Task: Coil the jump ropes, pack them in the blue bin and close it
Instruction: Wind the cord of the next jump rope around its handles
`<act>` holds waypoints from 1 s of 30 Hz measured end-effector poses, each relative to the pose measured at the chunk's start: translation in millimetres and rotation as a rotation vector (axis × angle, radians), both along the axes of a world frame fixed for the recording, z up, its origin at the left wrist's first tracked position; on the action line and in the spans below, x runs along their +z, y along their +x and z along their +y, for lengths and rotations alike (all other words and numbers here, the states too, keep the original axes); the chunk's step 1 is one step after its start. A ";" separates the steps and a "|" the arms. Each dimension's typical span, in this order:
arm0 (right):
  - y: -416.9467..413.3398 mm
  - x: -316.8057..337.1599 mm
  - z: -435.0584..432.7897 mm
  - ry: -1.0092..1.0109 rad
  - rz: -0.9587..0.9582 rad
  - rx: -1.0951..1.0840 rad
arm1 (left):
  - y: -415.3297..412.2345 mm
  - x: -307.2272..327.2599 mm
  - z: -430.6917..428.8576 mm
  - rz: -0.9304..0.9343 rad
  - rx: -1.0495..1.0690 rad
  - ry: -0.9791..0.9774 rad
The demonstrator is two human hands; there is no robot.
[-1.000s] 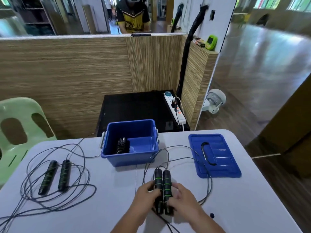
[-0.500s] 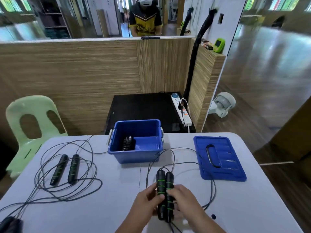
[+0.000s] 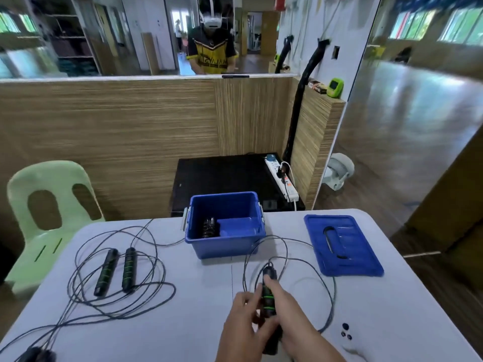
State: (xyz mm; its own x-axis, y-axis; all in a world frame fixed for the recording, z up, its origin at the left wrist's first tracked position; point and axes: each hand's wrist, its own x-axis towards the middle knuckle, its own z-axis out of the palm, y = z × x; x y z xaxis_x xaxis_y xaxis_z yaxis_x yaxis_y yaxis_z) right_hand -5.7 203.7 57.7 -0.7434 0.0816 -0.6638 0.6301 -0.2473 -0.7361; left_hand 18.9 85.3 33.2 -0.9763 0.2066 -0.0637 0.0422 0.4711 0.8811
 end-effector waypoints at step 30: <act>48.1 137.2 -21.7 1.510 0.574 0.719 | 10.8 113.5 -88.9 0.457 -0.031 -0.001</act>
